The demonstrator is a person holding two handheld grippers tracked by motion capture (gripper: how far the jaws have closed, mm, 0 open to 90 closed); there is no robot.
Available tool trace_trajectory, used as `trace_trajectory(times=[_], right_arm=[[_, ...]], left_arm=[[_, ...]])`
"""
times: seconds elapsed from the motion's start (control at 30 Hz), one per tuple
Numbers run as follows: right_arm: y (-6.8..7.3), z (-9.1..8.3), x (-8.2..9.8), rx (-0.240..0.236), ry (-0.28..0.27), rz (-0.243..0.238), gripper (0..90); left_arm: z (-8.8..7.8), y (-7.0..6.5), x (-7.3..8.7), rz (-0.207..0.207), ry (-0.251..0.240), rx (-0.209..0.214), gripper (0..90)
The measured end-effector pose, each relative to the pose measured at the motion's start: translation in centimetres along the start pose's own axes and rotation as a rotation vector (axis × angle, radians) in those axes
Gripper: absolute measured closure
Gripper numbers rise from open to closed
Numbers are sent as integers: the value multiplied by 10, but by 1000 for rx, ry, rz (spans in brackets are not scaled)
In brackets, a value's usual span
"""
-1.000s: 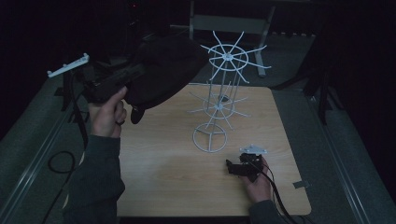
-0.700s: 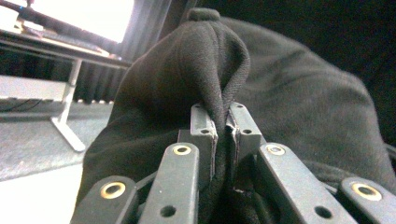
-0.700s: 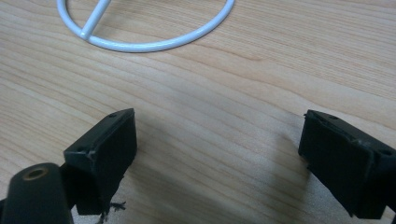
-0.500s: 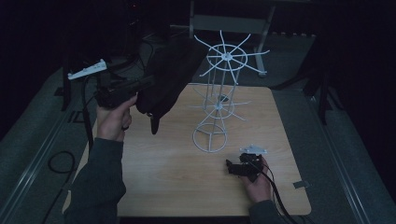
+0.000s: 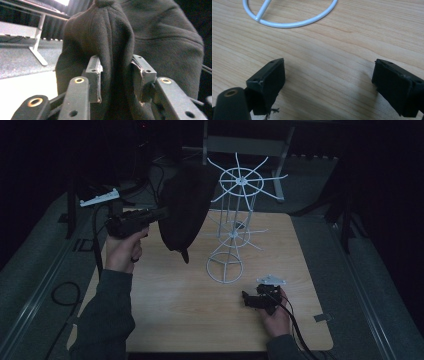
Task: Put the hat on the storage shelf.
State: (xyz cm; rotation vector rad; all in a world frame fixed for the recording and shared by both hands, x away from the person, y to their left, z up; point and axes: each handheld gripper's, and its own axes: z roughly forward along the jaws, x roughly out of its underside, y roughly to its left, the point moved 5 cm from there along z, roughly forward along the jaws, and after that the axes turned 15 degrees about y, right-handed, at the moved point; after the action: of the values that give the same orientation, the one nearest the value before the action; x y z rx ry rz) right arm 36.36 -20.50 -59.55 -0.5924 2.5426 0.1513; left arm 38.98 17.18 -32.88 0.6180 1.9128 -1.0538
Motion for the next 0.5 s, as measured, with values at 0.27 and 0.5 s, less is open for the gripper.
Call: trace_trajectory(times=[0.27,0.5], right_arm=[[0,0,0,0,0,0,111],[0,0,0,-2,0,0,111]], left_arm=[[-14,-2,-6,6,-60,-1,490],[-19,1,-4,16,-41,-52,479]])
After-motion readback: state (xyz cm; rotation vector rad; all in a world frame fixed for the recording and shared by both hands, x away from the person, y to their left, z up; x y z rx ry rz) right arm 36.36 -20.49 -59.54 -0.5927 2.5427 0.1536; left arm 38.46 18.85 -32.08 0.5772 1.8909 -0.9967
